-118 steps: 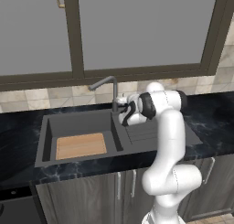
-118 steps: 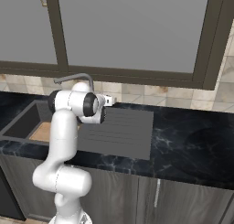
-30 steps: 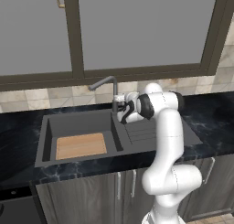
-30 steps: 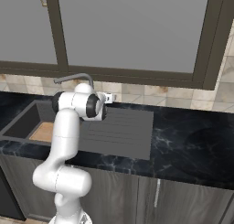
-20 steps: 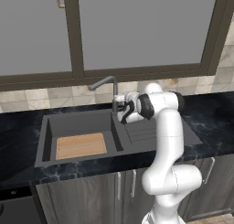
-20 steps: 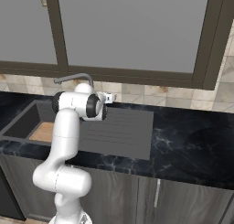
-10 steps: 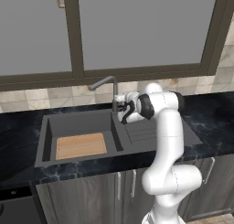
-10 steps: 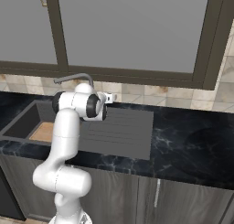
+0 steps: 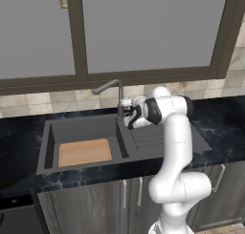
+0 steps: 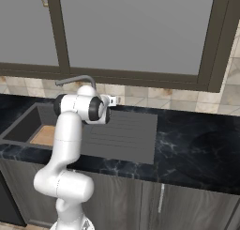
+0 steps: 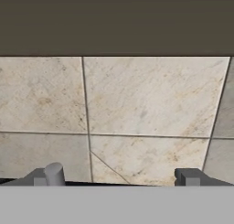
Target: Turn on the sink faucet with hot water and rinse the cutting board for ten seconds, then turn off the faucet. Push the cutting board to reach the water if necessary.
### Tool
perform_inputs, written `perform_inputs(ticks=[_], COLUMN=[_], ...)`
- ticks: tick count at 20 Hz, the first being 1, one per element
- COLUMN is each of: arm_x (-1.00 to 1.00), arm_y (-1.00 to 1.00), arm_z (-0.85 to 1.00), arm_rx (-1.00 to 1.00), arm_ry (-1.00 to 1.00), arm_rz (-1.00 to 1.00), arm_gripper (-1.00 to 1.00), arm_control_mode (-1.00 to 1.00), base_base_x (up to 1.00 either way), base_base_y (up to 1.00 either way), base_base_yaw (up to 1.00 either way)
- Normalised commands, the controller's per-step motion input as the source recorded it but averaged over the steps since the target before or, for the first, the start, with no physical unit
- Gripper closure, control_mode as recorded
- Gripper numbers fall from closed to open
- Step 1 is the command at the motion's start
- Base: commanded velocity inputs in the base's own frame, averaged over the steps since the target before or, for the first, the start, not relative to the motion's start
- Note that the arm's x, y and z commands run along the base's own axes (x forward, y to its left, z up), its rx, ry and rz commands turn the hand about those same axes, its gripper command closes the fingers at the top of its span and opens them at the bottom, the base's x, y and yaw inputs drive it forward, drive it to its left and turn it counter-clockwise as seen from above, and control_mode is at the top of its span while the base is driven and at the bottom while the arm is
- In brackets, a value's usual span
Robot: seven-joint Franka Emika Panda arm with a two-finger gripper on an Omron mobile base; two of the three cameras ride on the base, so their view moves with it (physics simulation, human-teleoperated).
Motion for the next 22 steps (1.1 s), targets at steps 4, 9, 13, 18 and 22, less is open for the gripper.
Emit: perform_inputs(ticks=[4, 9, 13, 18, 22], arm_x=[0.0, 0.0, 0.0, 0.0, 0.0], arm_y=[-0.07, -0.07, -0.09, -0.09, -0.05], arm_z=[0.0, 0.0, 0.0, 0.0, 0.0], arm_rx=[0.0, 0.0, 0.0, 0.0, 0.0], arm_ry=[0.0, 0.0, 0.0, 0.0, 0.0], arm_rz=[0.0, 0.0, 0.0, 0.0, 0.0], arm_gripper=[-1.0, -1.0, -1.0, -1.0, -1.0], arm_control_mode=[-1.0, -1.0, -1.0, -1.0, -1.0], base_base_x=[0.0, 0.0, 0.0, 0.0, 0.0], base_base_y=[0.0, 0.0, 0.0, 0.0, 0.0], base_base_yaw=[0.0, 0.0, 0.0, 0.0, 0.0])
